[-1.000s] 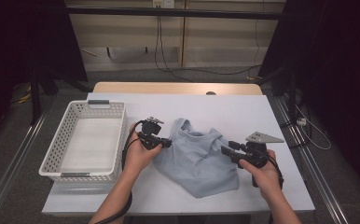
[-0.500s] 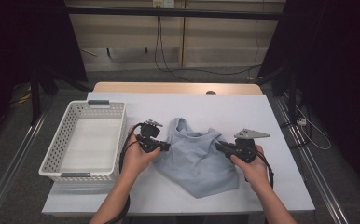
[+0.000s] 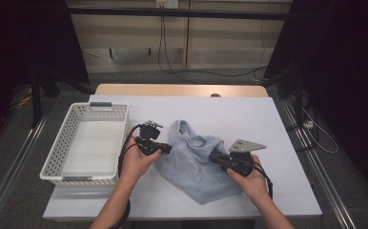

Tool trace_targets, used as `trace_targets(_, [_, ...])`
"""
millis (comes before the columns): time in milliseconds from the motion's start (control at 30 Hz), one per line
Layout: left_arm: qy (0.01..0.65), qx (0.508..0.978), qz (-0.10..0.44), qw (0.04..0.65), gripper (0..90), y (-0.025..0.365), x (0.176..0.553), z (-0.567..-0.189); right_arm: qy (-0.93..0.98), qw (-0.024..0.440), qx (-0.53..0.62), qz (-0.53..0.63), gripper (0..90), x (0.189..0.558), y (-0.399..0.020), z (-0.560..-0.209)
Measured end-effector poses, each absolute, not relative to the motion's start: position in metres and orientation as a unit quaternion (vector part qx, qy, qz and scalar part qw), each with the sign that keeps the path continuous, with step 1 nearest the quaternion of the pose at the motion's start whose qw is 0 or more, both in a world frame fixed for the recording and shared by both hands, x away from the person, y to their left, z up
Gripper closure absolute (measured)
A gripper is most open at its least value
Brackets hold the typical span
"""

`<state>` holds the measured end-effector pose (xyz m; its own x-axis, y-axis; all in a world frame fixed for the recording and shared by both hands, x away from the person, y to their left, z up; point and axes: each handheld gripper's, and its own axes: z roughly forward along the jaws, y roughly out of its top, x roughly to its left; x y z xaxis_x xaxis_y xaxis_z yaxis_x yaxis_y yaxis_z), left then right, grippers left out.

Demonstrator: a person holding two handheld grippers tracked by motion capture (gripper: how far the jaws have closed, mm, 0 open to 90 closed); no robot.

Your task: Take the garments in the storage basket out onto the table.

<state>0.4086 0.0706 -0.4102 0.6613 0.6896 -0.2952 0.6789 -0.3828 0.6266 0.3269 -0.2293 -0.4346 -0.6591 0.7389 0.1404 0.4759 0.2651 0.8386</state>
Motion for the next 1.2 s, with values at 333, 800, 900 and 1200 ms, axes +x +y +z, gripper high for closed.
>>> trace_targets(333, [0.369,0.819,0.046,0.436,45.8,0.063,0.415,-0.4,0.775,0.135,0.398,0.472,87.8,0.328,-0.233,-0.439])
trace_targets(800, [0.324,0.837,0.04,0.438,38.5,0.026,0.43,-0.41,0.773,0.141,0.402,0.471,87.7,0.327,-0.233,-0.437])
trace_targets(900, [0.317,0.838,0.027,0.442,39.1,0.021,0.434,-0.423,0.773,0.139,0.4,0.471,87.6,0.327,-0.233,-0.437])
trace_targets(1200, [0.337,0.859,-0.009,0.386,83.1,0.01,0.429,-0.433,0.776,0.137,0.397,0.471,87.7,0.327,-0.232,-0.437])
